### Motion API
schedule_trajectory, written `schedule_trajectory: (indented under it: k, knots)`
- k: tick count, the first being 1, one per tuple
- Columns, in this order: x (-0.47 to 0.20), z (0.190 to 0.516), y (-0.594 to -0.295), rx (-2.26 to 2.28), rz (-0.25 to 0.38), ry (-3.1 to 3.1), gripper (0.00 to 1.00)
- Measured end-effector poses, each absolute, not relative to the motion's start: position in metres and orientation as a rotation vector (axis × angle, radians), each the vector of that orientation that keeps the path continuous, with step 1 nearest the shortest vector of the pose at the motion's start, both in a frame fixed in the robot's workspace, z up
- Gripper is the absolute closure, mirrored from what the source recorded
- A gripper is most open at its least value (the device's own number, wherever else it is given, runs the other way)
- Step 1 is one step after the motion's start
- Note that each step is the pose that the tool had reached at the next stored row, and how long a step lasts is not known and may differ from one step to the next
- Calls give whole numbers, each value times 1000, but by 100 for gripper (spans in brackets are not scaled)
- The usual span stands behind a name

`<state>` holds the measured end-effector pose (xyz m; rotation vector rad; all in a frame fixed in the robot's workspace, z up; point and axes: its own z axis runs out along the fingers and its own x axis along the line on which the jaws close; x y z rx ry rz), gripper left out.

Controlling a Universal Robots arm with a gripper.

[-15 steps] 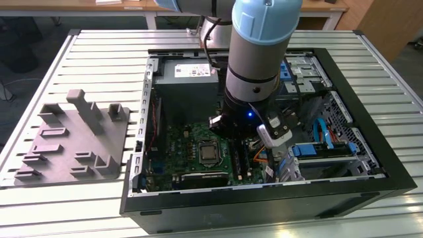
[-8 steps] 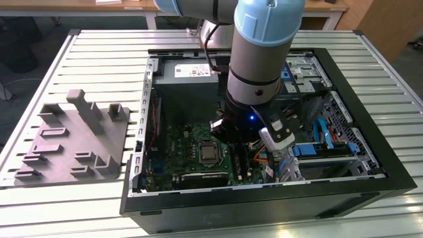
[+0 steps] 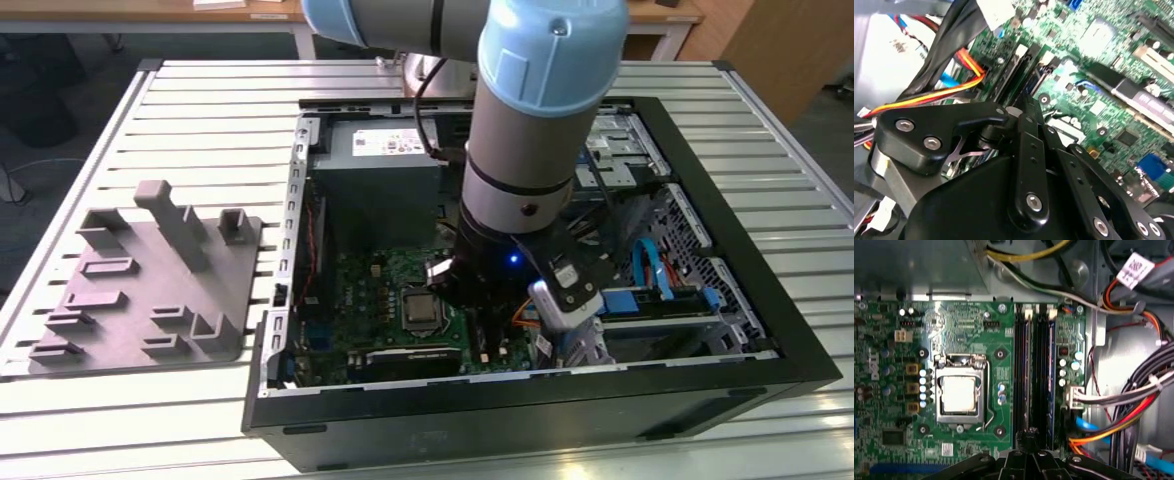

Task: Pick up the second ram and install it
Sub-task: 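Press down the second ram until it locks into place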

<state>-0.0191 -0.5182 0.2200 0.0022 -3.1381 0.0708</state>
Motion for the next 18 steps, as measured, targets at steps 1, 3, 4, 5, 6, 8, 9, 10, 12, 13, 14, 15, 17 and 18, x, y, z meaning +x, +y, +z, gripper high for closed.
schedule_trajectory:
  k: [1, 3, 4, 5, 6, 8, 9, 10, 12, 13, 14, 15, 17, 18]
  knots:
    - [-19, 219, -520, 2, 71, -3138, 90]
    - [-19, 218, -521, 3, 71, -3137, 90]
    - [-19, 218, -522, 4, 71, -3136, 90]
    - [-19, 217, -522, 4, 71, -3135, 90]
    - [-19, 217, -522, 5, 71, -3135, 90]
    - [-18, 216, -523, 6, 71, -3134, 90]
    - [-18, 216, -524, 6, 71, -3134, 90]
    - [-18, 216, -524, 6, 71, -3134, 90]
    - [-18, 216, -524, 6, 72, -3134, 90]
    - [-18, 216, -524, 6, 71, -3134, 90]
    - [-18, 217, -524, 6, 70, -3134, 90]
    - [-18, 220, -524, 6, 66, -3135, 90]
    - [-18, 226, -524, 6, 70, -3134, 90]
    - [-18, 227, -524, 6, 70, -3134, 90]
